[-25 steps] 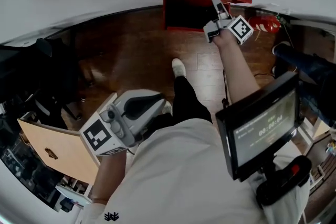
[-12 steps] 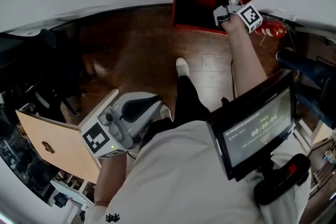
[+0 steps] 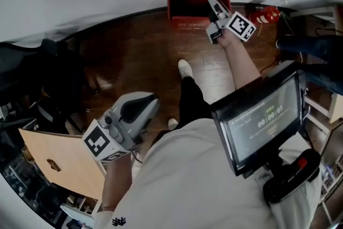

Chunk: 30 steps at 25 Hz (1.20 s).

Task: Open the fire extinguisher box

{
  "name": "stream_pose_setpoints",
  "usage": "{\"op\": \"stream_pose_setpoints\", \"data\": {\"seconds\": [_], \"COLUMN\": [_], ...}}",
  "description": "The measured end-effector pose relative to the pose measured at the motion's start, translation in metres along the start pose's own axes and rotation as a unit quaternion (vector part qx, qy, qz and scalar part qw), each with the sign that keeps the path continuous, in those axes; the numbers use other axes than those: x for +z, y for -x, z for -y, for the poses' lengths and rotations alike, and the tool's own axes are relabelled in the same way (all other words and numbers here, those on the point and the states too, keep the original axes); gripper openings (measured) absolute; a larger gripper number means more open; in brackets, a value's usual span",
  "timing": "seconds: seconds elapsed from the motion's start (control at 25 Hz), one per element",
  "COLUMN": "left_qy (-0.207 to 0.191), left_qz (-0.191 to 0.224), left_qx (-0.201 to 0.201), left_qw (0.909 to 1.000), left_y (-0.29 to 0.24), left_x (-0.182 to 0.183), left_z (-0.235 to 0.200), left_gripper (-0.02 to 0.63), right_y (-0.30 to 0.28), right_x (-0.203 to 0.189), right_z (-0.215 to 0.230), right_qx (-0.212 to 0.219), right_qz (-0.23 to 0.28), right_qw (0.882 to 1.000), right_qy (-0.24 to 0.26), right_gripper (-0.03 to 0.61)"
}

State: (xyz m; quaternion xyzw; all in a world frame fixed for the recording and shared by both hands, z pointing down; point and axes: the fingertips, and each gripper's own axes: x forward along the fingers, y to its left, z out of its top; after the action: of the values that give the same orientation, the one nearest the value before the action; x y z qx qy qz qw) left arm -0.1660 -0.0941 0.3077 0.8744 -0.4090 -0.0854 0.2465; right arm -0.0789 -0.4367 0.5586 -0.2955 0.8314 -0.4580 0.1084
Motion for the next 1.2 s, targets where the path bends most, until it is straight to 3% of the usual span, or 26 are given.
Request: {"op": "stream_pose_setpoints", "data": {"seconds": [0.16,0.36,0.76,0.96,1.2], "left_qy": [-0.031,-0.068,-0.06,-0.081,-0.103], "left_qz": [0.011,0.025,0.025,0.013,0.003], "left_qx": [-0.029,-0.037,-0.069,-0.092,-0.081], "left_qw": [0.999,0.9967,0.9955,0.9923,0.9914], "left_y": [0.032,0.105,0.213,0.211,0.192], "left_x": [-0.014,-0.036,-0.081,-0.095,-0.128], "left_z": [0.032,0.094,0.193,0.247,0.295], "left_gripper": [-0.003,-0.003,-0.003,-0.003,-0.003], "right_y": [0.056,0.123,0.284,0.364,0.45], "right_x": [-0.04,-0.096,-0.181,-0.194,-0.191], "right_z": [-0.053,-0.16,-0.334,-0.376,-0.4], "right_qx": [0.007,0.072,0.121,0.141,0.165], "right_qz": [-0.014,-0.023,-0.036,-0.048,-0.047], "right_qw": [1.0,0.996,0.982,0.975,0.967], "right_qy": [0.003,0.049,0.141,0.167,0.187], "right_gripper": [0.141,0.135,0.13,0.118,0.118]}}
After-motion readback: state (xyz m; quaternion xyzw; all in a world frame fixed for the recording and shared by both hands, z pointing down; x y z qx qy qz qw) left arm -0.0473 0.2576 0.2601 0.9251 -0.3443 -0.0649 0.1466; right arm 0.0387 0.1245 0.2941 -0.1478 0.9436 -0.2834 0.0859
